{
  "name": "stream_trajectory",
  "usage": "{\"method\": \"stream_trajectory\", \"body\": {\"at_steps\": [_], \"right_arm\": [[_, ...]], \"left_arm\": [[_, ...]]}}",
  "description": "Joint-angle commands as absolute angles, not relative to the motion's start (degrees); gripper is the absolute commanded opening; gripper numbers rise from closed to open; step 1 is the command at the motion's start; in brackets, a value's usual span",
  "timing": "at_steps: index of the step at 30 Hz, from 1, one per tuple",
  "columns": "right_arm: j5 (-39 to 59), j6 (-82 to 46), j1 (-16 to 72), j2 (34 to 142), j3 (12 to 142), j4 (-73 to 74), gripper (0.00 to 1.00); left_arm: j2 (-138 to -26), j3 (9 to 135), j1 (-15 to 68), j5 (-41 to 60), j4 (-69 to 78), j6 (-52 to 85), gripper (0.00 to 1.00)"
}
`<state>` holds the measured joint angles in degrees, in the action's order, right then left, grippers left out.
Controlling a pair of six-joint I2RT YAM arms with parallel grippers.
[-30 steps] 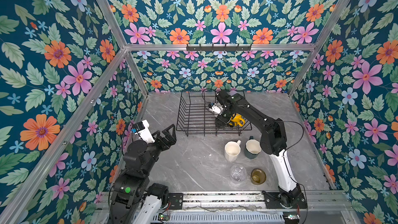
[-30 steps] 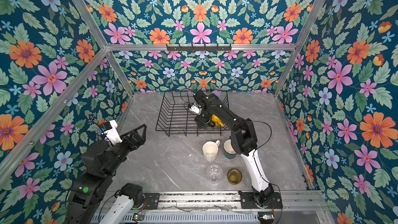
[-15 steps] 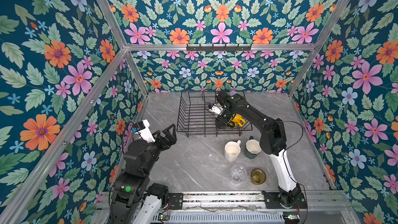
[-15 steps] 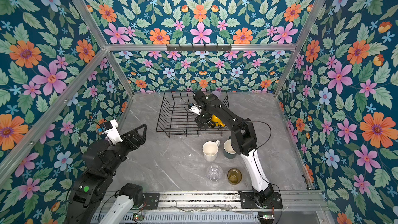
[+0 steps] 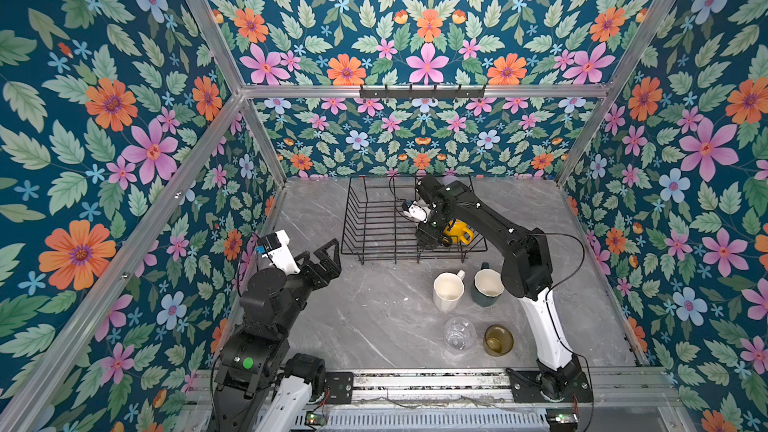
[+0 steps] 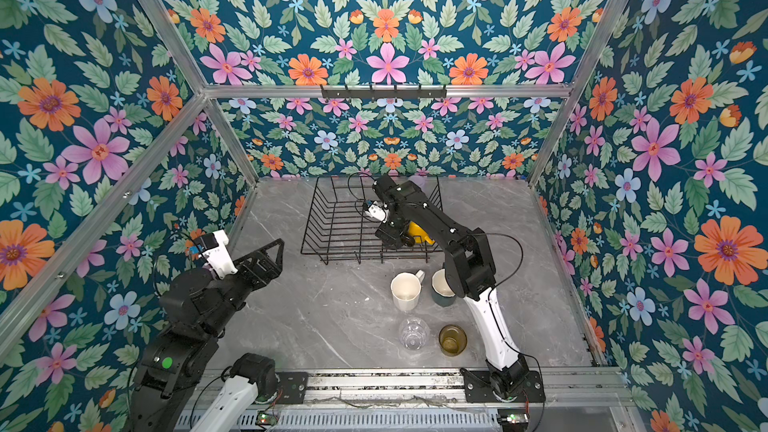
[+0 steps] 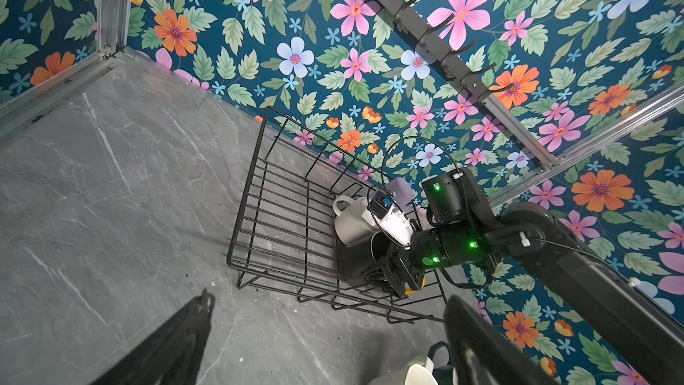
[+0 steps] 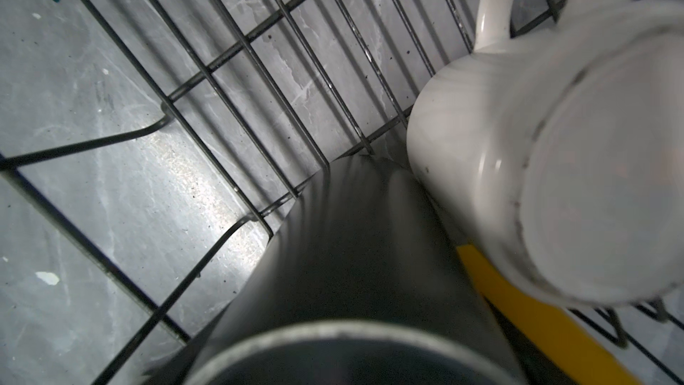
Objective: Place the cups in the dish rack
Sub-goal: 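Lower the black mug upside down beside the white mug with the right gripper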
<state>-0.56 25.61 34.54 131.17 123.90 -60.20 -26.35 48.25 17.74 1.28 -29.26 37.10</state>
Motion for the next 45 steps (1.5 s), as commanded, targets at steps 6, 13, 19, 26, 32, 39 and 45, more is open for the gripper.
{"method": "stream_trajectory", "body": {"at_steps": [6, 13, 19, 26, 32, 39, 45], "right_arm": [[0.0, 25.3, 34.8, 130.3, 123.9, -63.7, 0.85], [0.4, 24.9, 34.8, 129.4, 123.8, -63.5, 0.79], [1.2, 24.6, 34.7, 128.3, 124.0, -64.0, 0.75], [1.8, 24.5, 34.8, 127.9, 123.9, -64.6, 0.83], [2.2, 24.4, 34.9, 128.7, 124.0, -65.3, 0.84], [2.4, 24.1, 34.9, 129.9, 124.6, -65.6, 0.87], [1.9, 23.7, 34.8, 131.2, 125.5, -65.7, 0.87]], "left_arm": [[-26.1, 48.3, 17.8, 1.0, -28.6, 36.2, 1.00], [-25.9, 48.4, 17.8, 1.0, -28.8, 36.4, 1.00], [-25.8, 48.4, 17.8, 1.1, -28.7, 36.4, 1.00], [-25.6, 48.3, 17.8, 1.2, -28.7, 36.6, 1.00], [-25.4, 48.3, 17.8, 1.2, -28.9, 36.6, 1.00], [-25.5, 48.3, 17.7, 1.1, -28.9, 36.6, 1.00], [-25.6, 48.3, 17.8, 1.1, -29.0, 36.6, 1.00]]}}
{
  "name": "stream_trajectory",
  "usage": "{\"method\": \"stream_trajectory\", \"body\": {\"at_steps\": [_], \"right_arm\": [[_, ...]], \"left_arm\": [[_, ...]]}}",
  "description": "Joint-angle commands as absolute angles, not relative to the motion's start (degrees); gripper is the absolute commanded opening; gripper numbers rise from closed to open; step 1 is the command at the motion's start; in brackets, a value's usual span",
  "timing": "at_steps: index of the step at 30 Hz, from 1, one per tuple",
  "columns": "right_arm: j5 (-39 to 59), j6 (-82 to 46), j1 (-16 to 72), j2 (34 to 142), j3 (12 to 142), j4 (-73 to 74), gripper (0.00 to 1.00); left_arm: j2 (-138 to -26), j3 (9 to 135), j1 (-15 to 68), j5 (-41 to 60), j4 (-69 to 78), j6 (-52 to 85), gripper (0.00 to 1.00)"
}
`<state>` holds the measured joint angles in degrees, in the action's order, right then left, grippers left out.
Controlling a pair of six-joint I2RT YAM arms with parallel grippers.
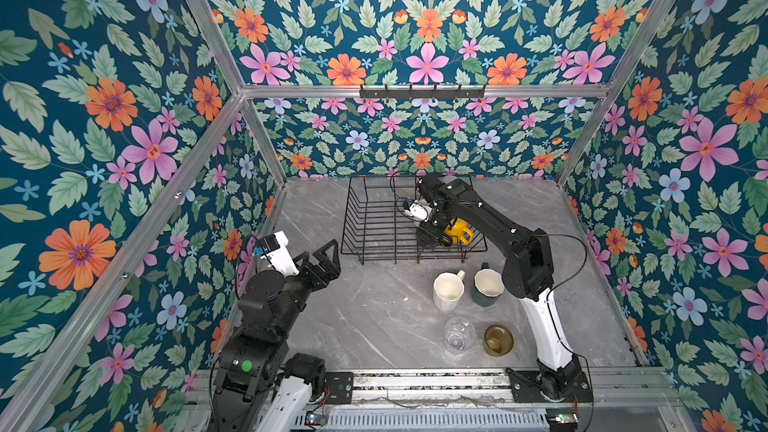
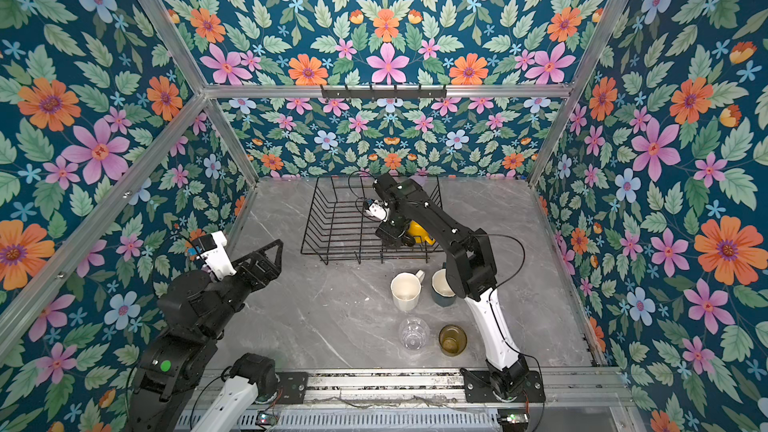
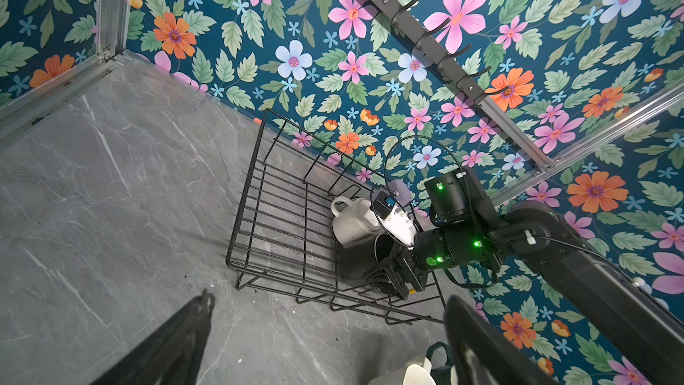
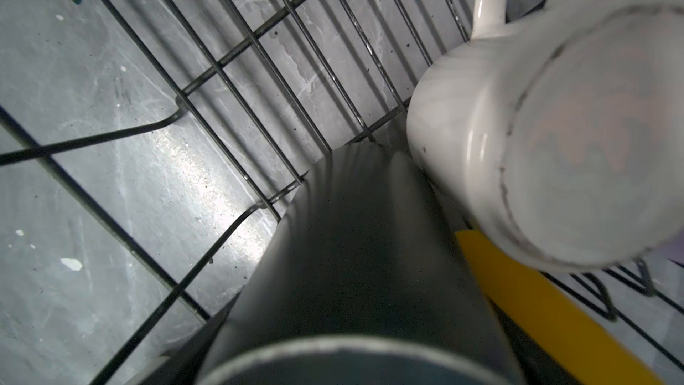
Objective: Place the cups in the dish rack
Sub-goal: 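Lower the black mug upside down beside the white mug with the right gripper, then open the right gripper and raise it away from the rack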
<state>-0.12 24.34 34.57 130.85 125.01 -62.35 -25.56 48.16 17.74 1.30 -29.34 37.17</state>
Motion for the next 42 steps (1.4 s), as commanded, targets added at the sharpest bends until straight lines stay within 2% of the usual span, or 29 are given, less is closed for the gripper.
{"method": "stream_trajectory", "body": {"at_steps": [1, 9, 30, 35, 42], "right_arm": [[2.0, 23.6, 34.9, 131.2, 125.6, -65.7, 0.88], [1.7, 22.9, 34.9, 131.0, 126.4, -65.5, 0.96], [2.2, 18.0, 34.8, 124.8, 126.9, -65.2, 0.94], [-3.9, 14.8, 34.7, 123.3, 126.8, -63.4, 0.93], [-7.4, 11.1, 33.2, 123.9, 127.2, -62.6, 0.92]], "left_arm": [[-25.6, 48.3, 17.8, 1.0, -29.0, 36.6, 1.00], [-25.8, 48.2, 17.8, 1.1, -28.9, 36.5, 1.00], [-25.4, 48.2, 17.8, 1.2, -28.6, 36.6, 1.00], [-25.2, 48.0, 17.8, 1.2, -28.4, 36.7, 1.00], [-24.7, 48.0, 17.7, 1.0, -28.7, 36.5, 1.00]]}}
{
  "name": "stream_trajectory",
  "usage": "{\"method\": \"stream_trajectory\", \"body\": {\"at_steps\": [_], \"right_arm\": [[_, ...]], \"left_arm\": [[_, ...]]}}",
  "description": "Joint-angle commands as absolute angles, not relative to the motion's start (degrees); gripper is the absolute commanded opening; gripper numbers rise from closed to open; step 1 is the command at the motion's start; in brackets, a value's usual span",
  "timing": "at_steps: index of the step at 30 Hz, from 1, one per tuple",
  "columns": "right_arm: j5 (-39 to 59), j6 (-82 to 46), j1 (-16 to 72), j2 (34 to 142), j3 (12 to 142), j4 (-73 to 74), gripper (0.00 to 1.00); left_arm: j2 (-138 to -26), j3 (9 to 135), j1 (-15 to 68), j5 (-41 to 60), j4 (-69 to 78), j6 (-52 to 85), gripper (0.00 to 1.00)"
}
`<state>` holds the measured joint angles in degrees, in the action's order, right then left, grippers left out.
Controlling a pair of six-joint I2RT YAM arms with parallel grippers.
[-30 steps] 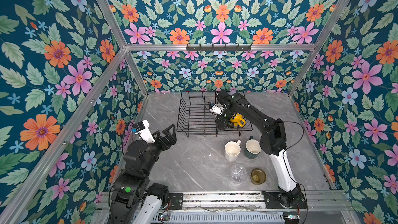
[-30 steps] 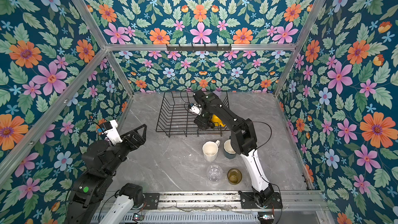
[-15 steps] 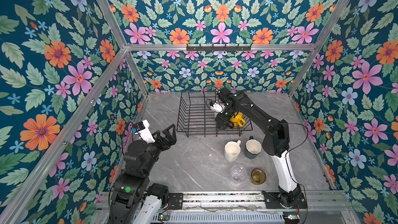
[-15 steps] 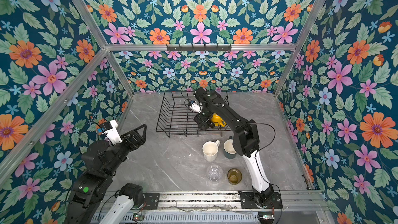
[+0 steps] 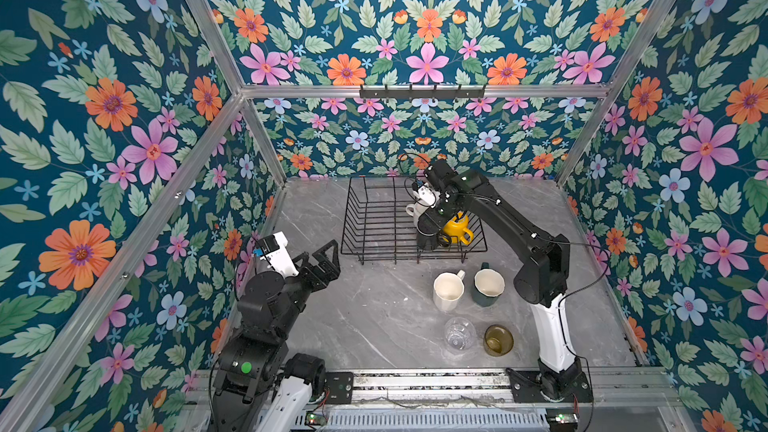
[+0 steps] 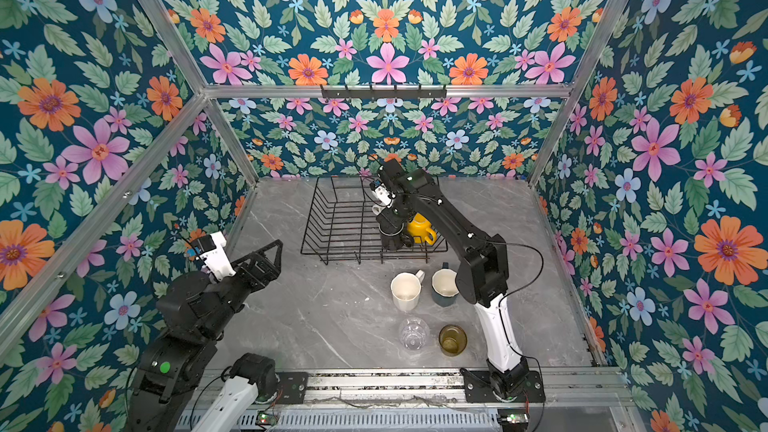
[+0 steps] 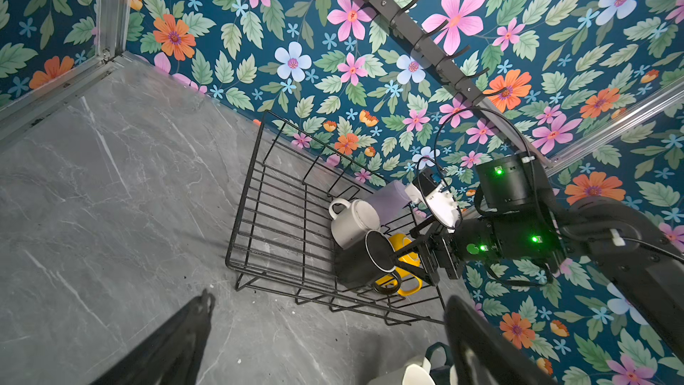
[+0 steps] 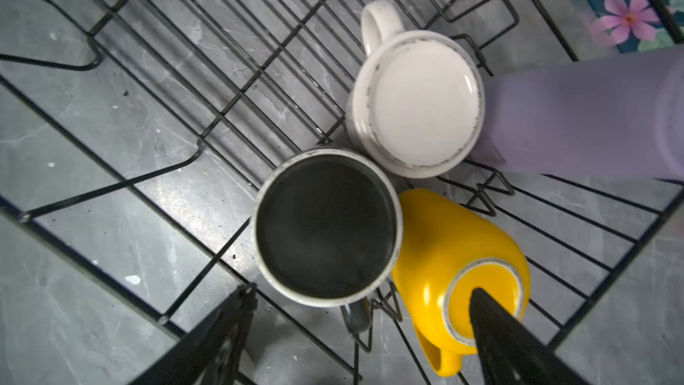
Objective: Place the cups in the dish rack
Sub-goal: 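Open the right gripper and raise it away from the rack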
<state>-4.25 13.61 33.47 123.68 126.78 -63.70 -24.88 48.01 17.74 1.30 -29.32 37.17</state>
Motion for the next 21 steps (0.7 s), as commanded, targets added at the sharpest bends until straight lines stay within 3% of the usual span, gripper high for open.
{"method": "stream_trajectory", "body": {"at_steps": [1, 12, 21], "right_arm": [[-7.9, 11.0, 33.0, 124.3, 127.3, -62.5, 0.92], [-13.6, 9.4, 32.1, 128.9, 129.0, -62.2, 0.91], [-12.6, 7.6, 31.6, 127.2, 128.4, -62.3, 0.90]], "left_arm": [[-24.7, 48.0, 17.8, 1.0, -28.7, 36.5, 1.00], [-24.6, 48.1, 17.7, 0.5, -29.0, 36.3, 1.00], [-24.4, 47.8, 17.7, 0.4, -29.1, 36.3, 1.00]]}}
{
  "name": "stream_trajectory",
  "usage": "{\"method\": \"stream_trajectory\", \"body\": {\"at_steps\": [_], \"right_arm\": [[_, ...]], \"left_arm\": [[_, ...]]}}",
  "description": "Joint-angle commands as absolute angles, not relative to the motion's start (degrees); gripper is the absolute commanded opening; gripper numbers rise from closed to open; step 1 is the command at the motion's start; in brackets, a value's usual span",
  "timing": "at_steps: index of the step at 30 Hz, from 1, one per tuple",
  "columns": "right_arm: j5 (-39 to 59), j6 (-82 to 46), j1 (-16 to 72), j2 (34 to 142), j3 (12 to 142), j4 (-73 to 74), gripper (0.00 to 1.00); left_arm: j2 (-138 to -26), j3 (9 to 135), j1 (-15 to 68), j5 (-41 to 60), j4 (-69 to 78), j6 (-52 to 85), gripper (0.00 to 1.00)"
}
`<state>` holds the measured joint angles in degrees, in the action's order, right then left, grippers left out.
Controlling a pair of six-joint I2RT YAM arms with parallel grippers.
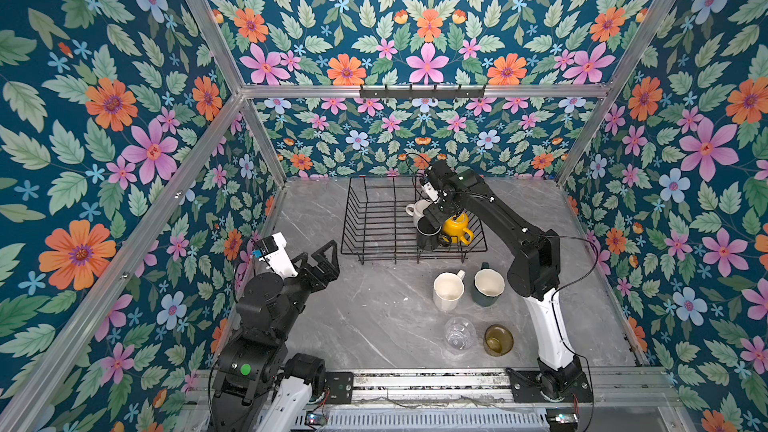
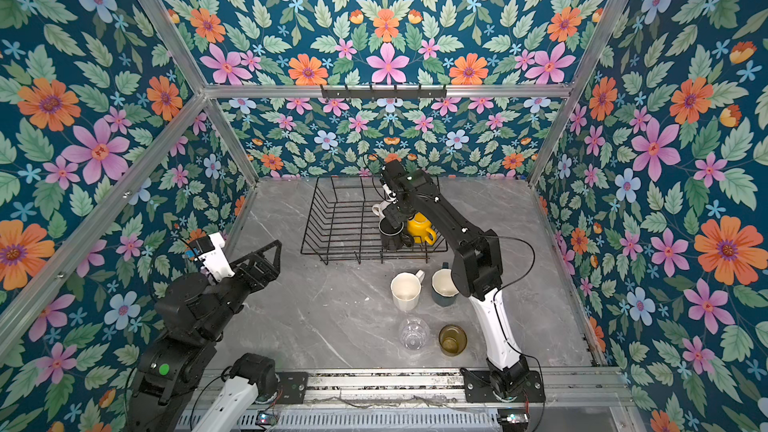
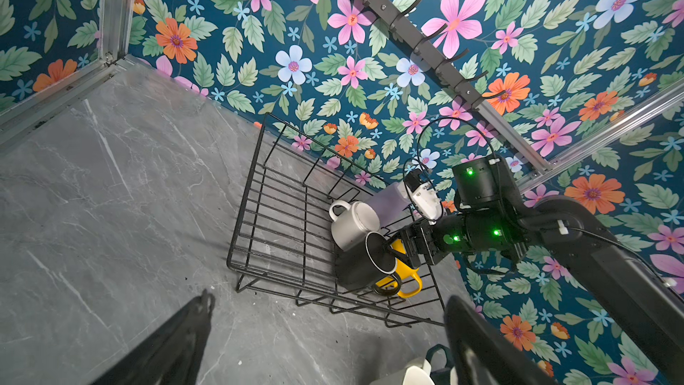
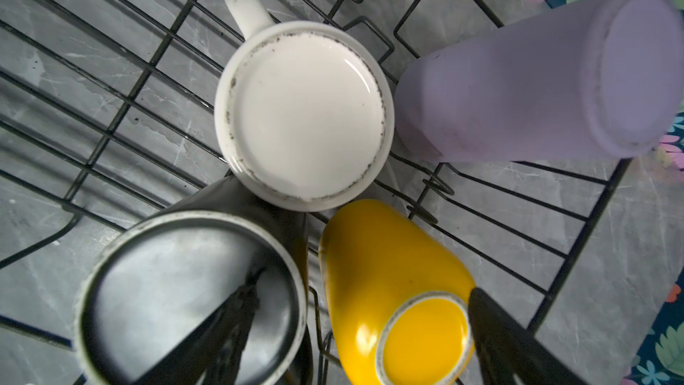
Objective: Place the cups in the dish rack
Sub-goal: 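Open the right gripper and raise it away from the rack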
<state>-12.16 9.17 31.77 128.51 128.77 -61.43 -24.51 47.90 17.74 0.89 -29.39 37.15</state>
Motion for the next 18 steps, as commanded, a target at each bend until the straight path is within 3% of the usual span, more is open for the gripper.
{"method": "stream_trajectory", "body": {"at_steps": [1, 6, 18], "right_arm": [[-11.9, 7.1, 31.4, 125.9, 127.9, -61.8, 0.90], [-8.6, 3.2, 30.1, 116.6, 122.3, -60.2, 0.89], [-8.0, -8.5, 26.4, 84.4, 89.0, -59.1, 0.79]], "left_arm": [[-24.4, 47.8, 17.8, 0.4, -29.0, 36.3, 1.00], [-23.8, 47.0, 17.8, 0.5, -28.2, 36.4, 1.00], [-23.5, 43.3, 17.8, 2.6, -21.2, 36.1, 1.00]]}}
